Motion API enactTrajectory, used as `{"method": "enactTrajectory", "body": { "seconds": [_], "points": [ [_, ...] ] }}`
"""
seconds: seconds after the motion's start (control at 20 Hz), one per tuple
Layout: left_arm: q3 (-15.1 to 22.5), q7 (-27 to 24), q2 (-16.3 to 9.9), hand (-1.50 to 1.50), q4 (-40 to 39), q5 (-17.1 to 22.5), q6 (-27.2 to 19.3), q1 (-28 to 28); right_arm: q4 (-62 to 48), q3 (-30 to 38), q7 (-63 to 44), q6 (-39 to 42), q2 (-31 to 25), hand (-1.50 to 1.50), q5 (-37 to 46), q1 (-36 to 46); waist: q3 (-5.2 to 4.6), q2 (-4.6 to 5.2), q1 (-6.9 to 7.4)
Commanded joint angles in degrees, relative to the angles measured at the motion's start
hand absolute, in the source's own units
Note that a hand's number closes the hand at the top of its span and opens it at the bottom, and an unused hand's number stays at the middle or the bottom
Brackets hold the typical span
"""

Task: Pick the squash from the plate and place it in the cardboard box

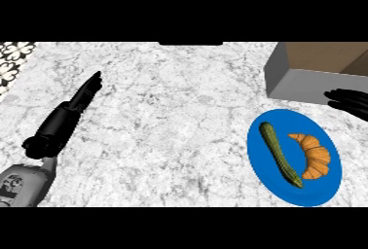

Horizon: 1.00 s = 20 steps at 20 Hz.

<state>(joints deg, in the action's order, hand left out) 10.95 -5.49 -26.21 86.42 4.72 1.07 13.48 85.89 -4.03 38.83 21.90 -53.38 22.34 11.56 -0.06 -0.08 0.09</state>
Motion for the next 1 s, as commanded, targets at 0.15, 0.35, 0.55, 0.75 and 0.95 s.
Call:
{"method": "enactTrajectory", "body": {
  "seconds": [0.15, 0.35, 0.55, 0.75, 0.95],
  "points": [
    [-2.2, 0.9, 0.2, 0.0, 0.4, 0.3, 2.0, 0.1, 15.8, -2.6, -11.4, 2.8, -0.9, -1.5, 7.1, -5.8, 0.01, -0.19, -0.76],
    [-0.6, 0.4, 2.9, 0.0, -1.1, -4.2, 0.3, 0.7, 17.6, -4.8, -19.0, 7.2, 2.2, -1.5, 10.5, -3.7, 0.01, 0.04, -0.34],
    [-2.3, 2.5, 3.8, 0.0, 2.0, -4.3, 1.4, -0.2, 21.6, -3.1, -20.6, 8.4, 4.4, -1.5, 12.7, -9.4, 0.05, 0.0, -0.43],
    [-3.9, 2.1, 4.4, 0.0, 2.9, -5.2, 2.8, -1.4, 20.2, -6.5, -22.9, 10.9, 9.8, -1.5, 16.9, -6.4, 0.05, 0.08, 0.0],
    [-5.0, -1.3, 4.3, 0.0, -0.1, -5.4, 5.5, -2.0, 20.3, -7.5, -24.5, 7.0, 11.8, -1.5, 23.8, -8.1, 0.05, 0.1, -0.15]
  ]
}}
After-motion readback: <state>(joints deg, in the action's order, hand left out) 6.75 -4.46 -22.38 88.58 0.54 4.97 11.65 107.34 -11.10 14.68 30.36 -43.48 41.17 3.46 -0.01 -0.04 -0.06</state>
